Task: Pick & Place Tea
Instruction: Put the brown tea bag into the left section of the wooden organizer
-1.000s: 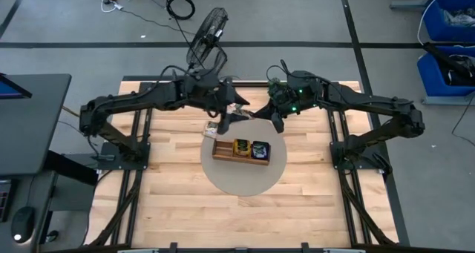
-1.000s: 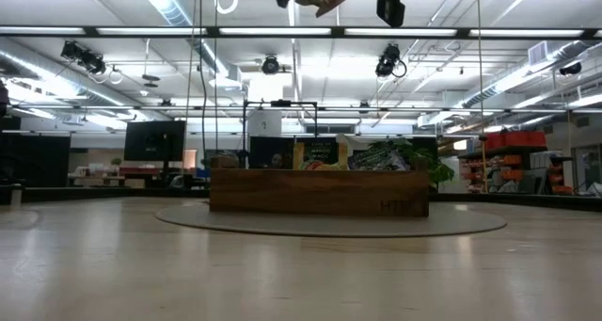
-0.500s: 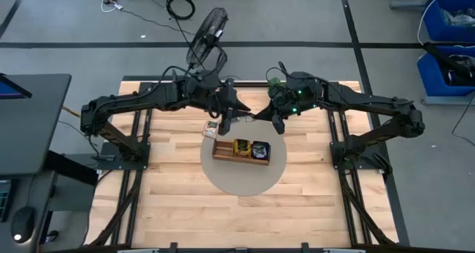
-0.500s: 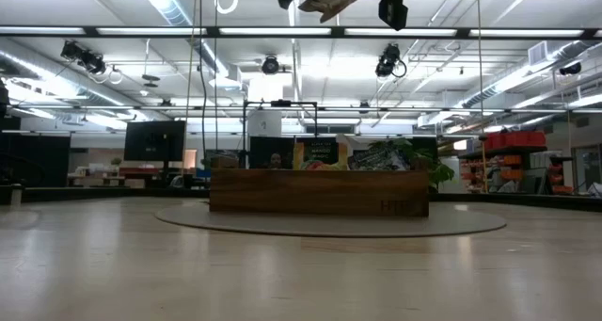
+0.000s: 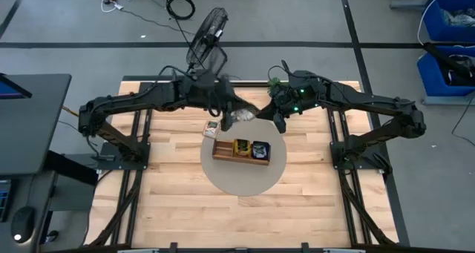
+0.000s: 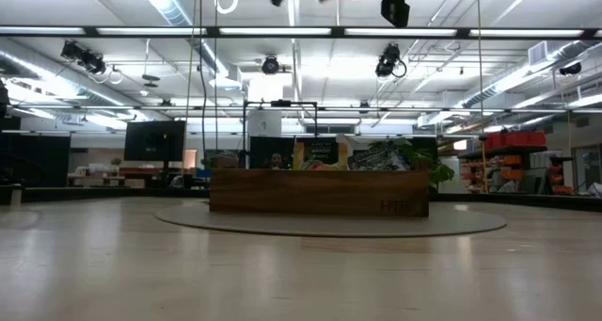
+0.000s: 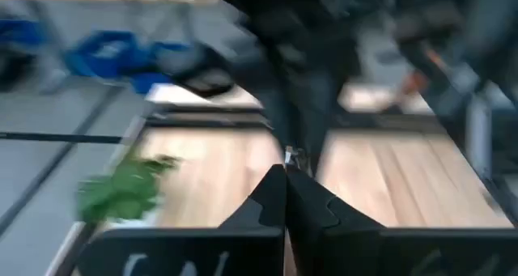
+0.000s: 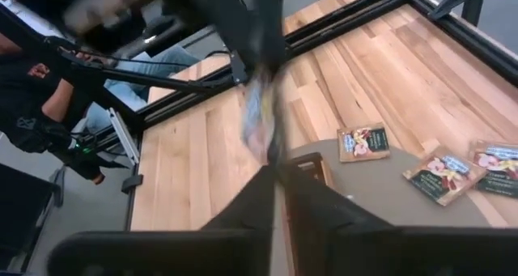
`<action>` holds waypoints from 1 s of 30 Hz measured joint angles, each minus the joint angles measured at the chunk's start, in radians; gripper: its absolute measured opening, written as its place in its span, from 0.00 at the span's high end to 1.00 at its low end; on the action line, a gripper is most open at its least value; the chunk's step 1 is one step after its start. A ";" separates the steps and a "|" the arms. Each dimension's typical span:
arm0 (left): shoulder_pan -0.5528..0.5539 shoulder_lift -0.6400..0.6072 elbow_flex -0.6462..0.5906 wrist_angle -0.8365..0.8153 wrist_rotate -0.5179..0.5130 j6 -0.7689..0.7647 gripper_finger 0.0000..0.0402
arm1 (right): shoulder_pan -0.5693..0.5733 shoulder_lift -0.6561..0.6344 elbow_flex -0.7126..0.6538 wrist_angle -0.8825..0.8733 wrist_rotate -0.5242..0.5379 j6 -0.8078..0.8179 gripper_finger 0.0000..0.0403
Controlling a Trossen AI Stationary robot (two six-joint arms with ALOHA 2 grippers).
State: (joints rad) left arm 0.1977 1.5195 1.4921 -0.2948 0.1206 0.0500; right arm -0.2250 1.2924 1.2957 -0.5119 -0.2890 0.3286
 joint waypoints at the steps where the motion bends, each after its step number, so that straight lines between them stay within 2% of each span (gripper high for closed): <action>1: 0.000 -0.013 0.000 0.008 -0.043 -0.035 0.99 | 0.000 -0.009 0.000 -0.003 0.000 -0.002 0.86; 5: 0.004 -0.065 0.000 0.064 -0.160 -0.115 1.00 | -0.016 -0.050 -0.001 -0.007 0.018 -0.007 0.72; 9: 0.007 -0.111 0.002 0.221 -0.189 -0.145 1.00 | -0.026 -0.089 -0.001 0.026 0.069 -0.007 0.59; 15: 0.004 -0.162 0.000 0.303 -0.196 -0.200 1.00 | -0.026 -0.127 -0.001 0.079 0.076 -0.006 0.46; 19: -0.025 -0.183 -0.012 0.294 -0.203 -0.189 1.00 | -0.027 -0.140 -0.001 0.057 0.098 -0.008 0.42; 24: -0.064 -0.180 -0.148 0.342 -0.222 -0.250 1.00 | -0.027 -0.142 -0.001 0.041 0.098 -0.012 0.42; 30: -0.084 -0.180 -0.354 0.828 -0.235 -0.304 1.00 | -0.020 -0.115 0.000 0.147 0.074 0.078 0.43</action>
State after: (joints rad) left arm 0.1136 1.3392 1.1383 0.5329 -0.1146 -0.2539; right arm -0.2450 1.1777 1.2953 -0.3646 -0.2151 0.4064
